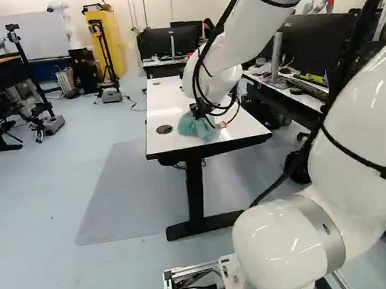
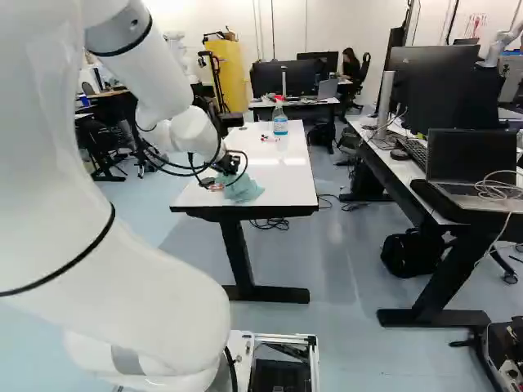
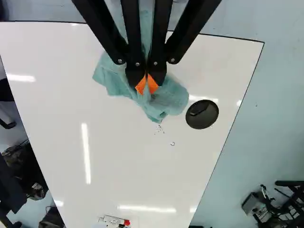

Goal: Clean the table with the green towel

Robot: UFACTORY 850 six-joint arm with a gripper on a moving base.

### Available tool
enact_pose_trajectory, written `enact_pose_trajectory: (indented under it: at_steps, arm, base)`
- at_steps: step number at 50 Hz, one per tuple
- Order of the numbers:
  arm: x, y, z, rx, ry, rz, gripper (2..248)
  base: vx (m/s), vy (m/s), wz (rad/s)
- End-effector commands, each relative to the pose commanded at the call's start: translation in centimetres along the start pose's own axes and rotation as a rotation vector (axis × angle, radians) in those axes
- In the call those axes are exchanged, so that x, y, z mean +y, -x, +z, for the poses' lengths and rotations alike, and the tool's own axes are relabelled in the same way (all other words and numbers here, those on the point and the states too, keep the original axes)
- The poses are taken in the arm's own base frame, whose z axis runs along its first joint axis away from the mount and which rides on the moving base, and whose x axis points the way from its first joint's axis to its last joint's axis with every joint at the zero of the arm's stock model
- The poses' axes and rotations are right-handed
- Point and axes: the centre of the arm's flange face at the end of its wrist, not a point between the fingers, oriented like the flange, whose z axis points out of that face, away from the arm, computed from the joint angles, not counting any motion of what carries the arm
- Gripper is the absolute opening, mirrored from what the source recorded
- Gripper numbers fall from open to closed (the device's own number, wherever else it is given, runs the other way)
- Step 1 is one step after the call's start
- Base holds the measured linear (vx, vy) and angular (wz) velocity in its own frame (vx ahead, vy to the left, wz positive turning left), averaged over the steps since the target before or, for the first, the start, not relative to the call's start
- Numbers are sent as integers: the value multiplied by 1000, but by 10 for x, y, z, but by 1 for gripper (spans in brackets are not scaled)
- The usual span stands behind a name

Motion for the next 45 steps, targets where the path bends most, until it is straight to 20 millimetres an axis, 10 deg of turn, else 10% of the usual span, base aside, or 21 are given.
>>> enact_pose_trajectory:
  at_steps: [45]
  arm:
    - [-22, -69, 65, 10, -30, -31, 24]
  base:
    - [0, 0, 0]
